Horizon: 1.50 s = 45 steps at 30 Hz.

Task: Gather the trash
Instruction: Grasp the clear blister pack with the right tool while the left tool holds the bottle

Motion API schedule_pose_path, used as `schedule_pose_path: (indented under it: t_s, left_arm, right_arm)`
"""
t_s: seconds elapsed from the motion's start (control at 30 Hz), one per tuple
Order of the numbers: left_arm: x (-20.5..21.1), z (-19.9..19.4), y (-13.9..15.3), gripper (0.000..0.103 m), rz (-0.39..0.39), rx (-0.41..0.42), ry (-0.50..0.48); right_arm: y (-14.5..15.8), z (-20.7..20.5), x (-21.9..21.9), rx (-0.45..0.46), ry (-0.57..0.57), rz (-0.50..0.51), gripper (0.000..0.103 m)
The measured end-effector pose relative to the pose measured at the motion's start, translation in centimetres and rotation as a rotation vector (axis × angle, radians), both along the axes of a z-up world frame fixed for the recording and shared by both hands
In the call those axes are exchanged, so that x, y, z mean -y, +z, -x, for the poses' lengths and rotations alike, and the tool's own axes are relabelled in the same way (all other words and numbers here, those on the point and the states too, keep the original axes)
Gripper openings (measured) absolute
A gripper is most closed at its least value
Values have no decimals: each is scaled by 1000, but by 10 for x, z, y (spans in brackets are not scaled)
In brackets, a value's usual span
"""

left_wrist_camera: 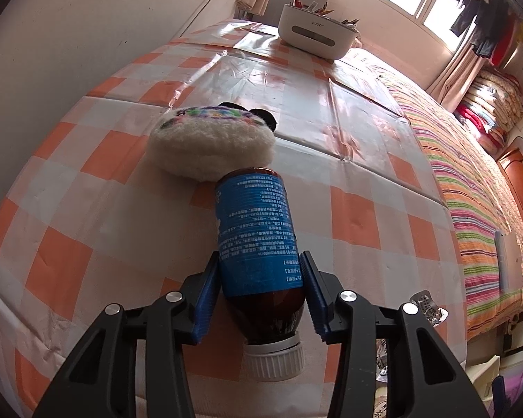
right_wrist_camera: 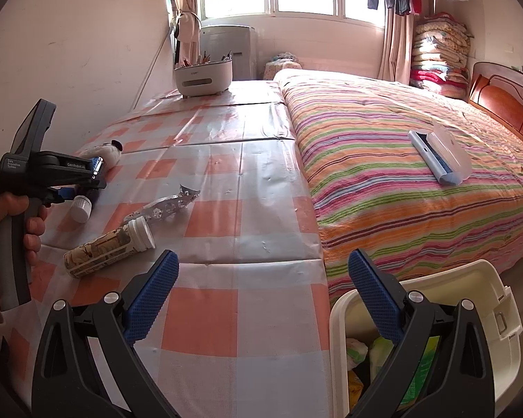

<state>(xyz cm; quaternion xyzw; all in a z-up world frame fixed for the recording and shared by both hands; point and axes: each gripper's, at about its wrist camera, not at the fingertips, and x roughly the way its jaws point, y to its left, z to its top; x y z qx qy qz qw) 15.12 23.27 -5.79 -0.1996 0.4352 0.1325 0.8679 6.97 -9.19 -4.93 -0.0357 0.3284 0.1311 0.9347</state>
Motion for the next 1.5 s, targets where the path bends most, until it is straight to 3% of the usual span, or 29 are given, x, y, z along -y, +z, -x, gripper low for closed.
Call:
schedule_pose_path:
  t_s: [0.43,0.8,1.0,1.07,1.13,1.27,1.3,1.33,1.5]
  left_arm:
    - [5,34,34,43,-28,114,-14]
    - [10,64,52,43,-36,178,-47]
    - [9,71,53,43,-29,186,-47]
    - [9,72,54,43,-29,190,-48]
    - [9,74,55,44,-29,193,-49]
    - [9,74,55,44,-28,195,-50]
    - [9,74,55,44,-28,195,-50]
    - [10,75,55,44,-30,195,-51]
    - [13,76,57,44,-33,199,-57]
  right_arm:
    - [7,-20,-29,-31,100,-46,96]
    - [-5,-78,-63,-218,153,-168,96]
    - [-16,-102,-84,-277,131,-144,95]
    - [-20,-107,-93,-290,138,-129,88]
    - [-25,-113,-99,-317,143,-120,73]
    - [-31,-118,-108,-318,150,-89,62]
    - [-31,-119,-109,-319,159,-100,53]
    - [-32,-119,-110,-325,166,-105,34]
    - [-31,-117,-109,-306,187,-127,26]
